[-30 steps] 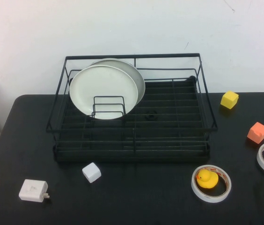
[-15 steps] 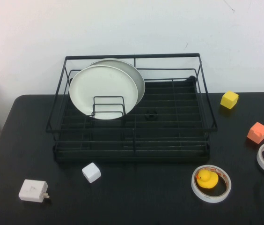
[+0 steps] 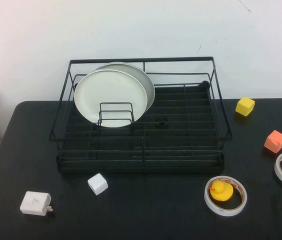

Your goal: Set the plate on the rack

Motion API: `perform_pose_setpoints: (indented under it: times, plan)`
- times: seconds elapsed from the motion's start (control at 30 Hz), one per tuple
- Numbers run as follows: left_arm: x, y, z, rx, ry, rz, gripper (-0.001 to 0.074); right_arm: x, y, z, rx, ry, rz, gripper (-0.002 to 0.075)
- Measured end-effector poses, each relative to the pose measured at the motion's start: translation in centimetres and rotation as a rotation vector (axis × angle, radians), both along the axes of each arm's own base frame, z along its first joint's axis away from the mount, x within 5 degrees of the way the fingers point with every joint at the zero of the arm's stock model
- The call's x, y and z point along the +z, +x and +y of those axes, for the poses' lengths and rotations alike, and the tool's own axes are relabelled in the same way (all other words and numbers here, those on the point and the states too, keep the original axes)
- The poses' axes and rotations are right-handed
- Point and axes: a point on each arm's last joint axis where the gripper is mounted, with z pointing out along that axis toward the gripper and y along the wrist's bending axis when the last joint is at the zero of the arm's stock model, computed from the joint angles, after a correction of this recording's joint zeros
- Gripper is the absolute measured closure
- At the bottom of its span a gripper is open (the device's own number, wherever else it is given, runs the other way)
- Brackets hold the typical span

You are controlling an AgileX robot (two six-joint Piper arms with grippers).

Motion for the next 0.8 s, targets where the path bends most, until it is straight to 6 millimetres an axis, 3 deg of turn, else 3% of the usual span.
perform_pose_setpoints:
  times: [0.2, 0.3, 0.8]
  plan:
    - [-2.1, 0.1, 0.4, 0.051, -0.018, 0.090, 0.0736, 0.0, 0.0, 0.0, 0.002, 0.000, 0.002, 0.0728]
    - [-1.8, 0.4, 0.4, 0.060, -0.038, 0.023, 0.0737, 0.0, 0.0, 0.0, 0.002, 0.000, 0.002, 0.0728]
    - [-1.9, 0.4, 0.5, 0.076, -0.035, 0.025, 0.0736, 0.0, 0.0, 0.1, 0.004, 0.007, 0.004, 0.0728]
